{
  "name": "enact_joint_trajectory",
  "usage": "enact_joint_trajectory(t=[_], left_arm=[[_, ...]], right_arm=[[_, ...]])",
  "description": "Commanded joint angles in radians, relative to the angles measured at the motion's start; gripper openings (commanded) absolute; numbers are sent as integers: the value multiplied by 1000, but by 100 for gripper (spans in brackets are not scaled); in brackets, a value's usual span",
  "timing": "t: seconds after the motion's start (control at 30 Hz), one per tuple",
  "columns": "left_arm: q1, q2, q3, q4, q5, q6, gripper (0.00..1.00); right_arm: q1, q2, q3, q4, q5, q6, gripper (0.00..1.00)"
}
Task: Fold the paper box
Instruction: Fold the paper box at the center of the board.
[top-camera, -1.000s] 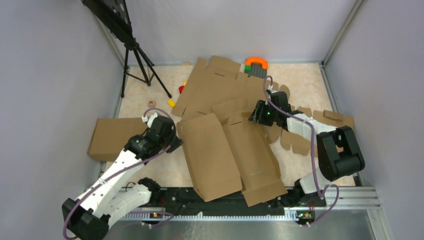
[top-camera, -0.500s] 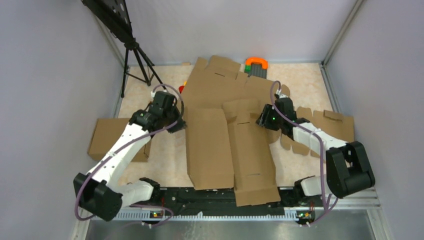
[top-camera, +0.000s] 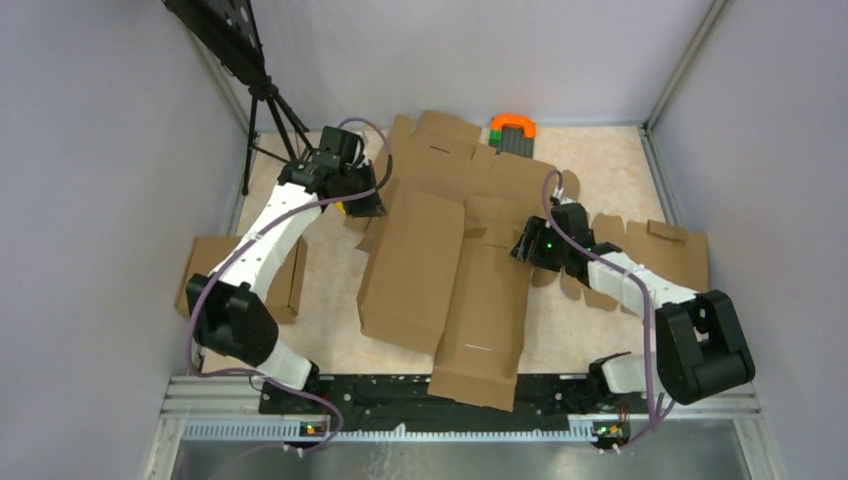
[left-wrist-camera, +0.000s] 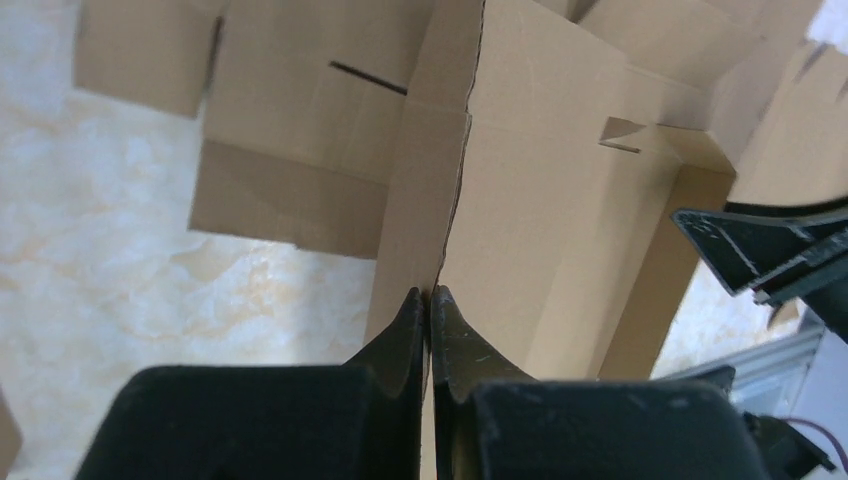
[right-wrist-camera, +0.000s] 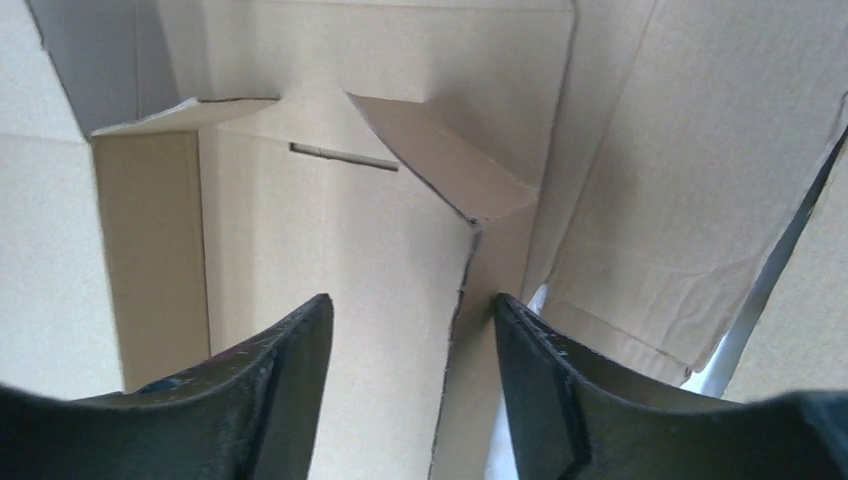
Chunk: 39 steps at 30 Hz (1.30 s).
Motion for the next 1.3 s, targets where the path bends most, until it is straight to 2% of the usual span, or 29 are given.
enact_joint_trajectory(t=[0.0,0.13,0.23,0.37,0.47,0.63,0.67,0.8,1.27], left_arm=[[-6,71,102,13,225,120,0],[-6,150,206,-48,274,178,0],[-5,185,252,-55,358,189,0],[-7,222,235,-30,510,175,0],[-7,230,173,19,563,166,0],[-7,216,109,71,592,155,0],[-7,214,109,74,590,156,0],[-7,210,129,60,577,167,0],[-7,231,188,4,558,198,0]], right_arm=[[23,-34,12,-7,-97,-8,63],[-33,27,52,-66,-164,-25,71],[-54,20,23,-20,-217,-9,66],[-52,-18,-2,2,-219,8,64],[-53,-26,7,-41,-194,-10,64],[-54,-58,27,-118,-112,-22,94],[-57,-64,28,-121,-110,-24,96],[-76,-58,35,-119,-151,-15,96],[-112,-98,122,-238,8,-76,98]])
